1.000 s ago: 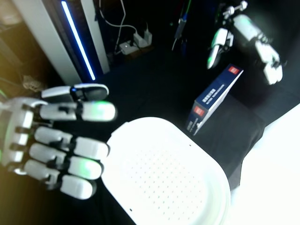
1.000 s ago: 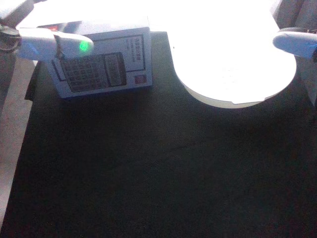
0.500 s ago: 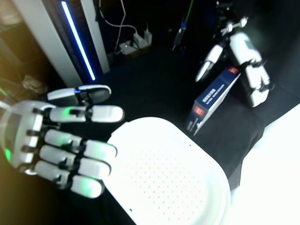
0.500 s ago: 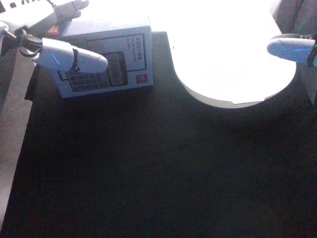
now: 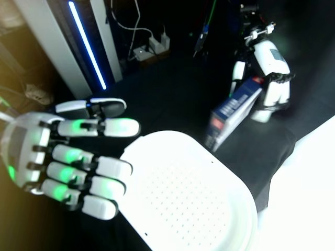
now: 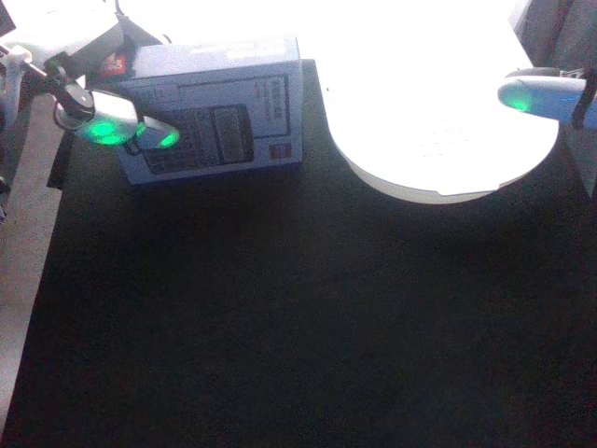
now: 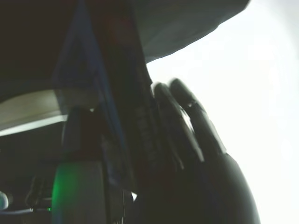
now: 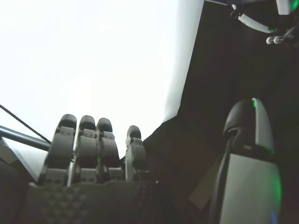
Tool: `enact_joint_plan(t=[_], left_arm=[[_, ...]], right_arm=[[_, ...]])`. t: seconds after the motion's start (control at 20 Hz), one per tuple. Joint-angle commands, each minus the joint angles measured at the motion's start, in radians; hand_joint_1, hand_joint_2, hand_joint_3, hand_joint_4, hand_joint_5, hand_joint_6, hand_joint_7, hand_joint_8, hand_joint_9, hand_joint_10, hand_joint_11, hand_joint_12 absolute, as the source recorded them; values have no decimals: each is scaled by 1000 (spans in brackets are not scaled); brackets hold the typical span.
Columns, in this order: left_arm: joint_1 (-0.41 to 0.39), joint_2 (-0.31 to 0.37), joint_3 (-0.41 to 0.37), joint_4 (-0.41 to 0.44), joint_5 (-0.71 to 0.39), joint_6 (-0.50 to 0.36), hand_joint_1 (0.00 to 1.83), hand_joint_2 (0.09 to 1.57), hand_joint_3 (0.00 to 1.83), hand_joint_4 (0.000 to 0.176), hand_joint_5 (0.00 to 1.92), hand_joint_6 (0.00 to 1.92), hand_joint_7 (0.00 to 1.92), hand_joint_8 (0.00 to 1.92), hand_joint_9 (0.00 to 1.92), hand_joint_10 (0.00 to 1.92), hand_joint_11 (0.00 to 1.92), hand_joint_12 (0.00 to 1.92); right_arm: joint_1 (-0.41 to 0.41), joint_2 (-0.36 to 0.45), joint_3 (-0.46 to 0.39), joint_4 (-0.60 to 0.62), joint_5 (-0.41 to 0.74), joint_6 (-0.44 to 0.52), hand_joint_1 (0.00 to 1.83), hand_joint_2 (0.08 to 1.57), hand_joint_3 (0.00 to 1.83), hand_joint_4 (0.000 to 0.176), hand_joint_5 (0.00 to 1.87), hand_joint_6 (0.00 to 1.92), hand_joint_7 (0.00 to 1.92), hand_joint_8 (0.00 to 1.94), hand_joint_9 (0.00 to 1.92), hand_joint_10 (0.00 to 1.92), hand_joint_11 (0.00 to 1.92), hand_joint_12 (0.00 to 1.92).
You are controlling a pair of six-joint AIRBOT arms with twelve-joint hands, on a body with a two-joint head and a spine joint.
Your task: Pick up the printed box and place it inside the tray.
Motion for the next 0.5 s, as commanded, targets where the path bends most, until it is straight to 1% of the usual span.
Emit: enact_joint_plan(t=[0.0, 0.05, 0.1, 0.15, 0.2, 0.25, 0.35, 0.4, 0.45], left_arm=[[8, -3, 1, 3, -64, -14, 1285, 1064, 1, 0, 1009, 747, 1184, 838, 1452, 302, 1171, 1191], [13, -6, 6, 2, -71, -32, 1281, 1080, 0, 0, 980, 779, 1151, 910, 1409, 454, 1145, 1259], [20, -9, 10, -1, -80, -53, 1278, 1090, 0, 0, 967, 777, 1122, 979, 1330, 731, 1141, 1330], [31, -10, 10, -11, -90, -60, 1278, 1090, 0, 0, 967, 777, 1122, 979, 1330, 731, 1141, 1330], [50, -10, 11, -21, -99, -73, 1278, 1089, 2, 0, 969, 775, 1115, 990, 1307, 780, 1138, 1349], [58, -9, 15, -24, -100, -85, 1276, 1093, 1, 0, 951, 814, 1111, 993, 1278, 814, 1106, 1386], [61, 0, 24, -25, -110, -119, 1275, 1098, 1, 0, 944, 806, 1103, 1012, 1243, 859, 1090, 1374], [60, 13, 19, -25, -119, -121, 1271, 1108, 1, 0, 918, 839, 1085, 1039, 1212, 843, 1055, 1357], [55, 32, 8, -24, -130, -121, 1270, 1114, 1, 0, 890, 884, 1079, 1046, 1204, 849, 1032, 1356]], right_arm=[[13, 3, 8, 13, 118, 6, 721, 702, 2, 176, 0, 0, 7, 3, 0, 0, 0, 0], [13, 3, 8, 13, 118, 6, 729, 699, 1, 176, 0, 0, 6, 2, 0, 0, 0, 0], [13, 2, 8, 14, 118, 6, 735, 659, 0, 176, 0, 0, 9, 3, 0, 0, 0, 0], [13, 0, 8, 14, 118, 6, 735, 659, 0, 176, 0, 0, 9, 3, 0, 0, 0, 0], [13, -2, 9, 14, 118, 6, 727, 641, 0, 176, 0, 0, 9, 2, 0, 0, 7, 3], [13, -3, 9, 15, 118, 6, 715, 616, 0, 176, 0, 0, 5, 1, 0, 0, 25, 12], [13, -3, 10, 19, 118, 6, 729, 738, 22, 176, 0, 0, 0, 0, 0, 0, 19, 10], [13, -3, 10, 19, 118, 6, 718, 774, 34, 176, 0, 0, 0, 0, 0, 0, 3, 1], [13, -3, 12, 19, 118, 6, 710, 773, 32, 176, 0, 0, 0, 0, 0, 0, 0, 0]])
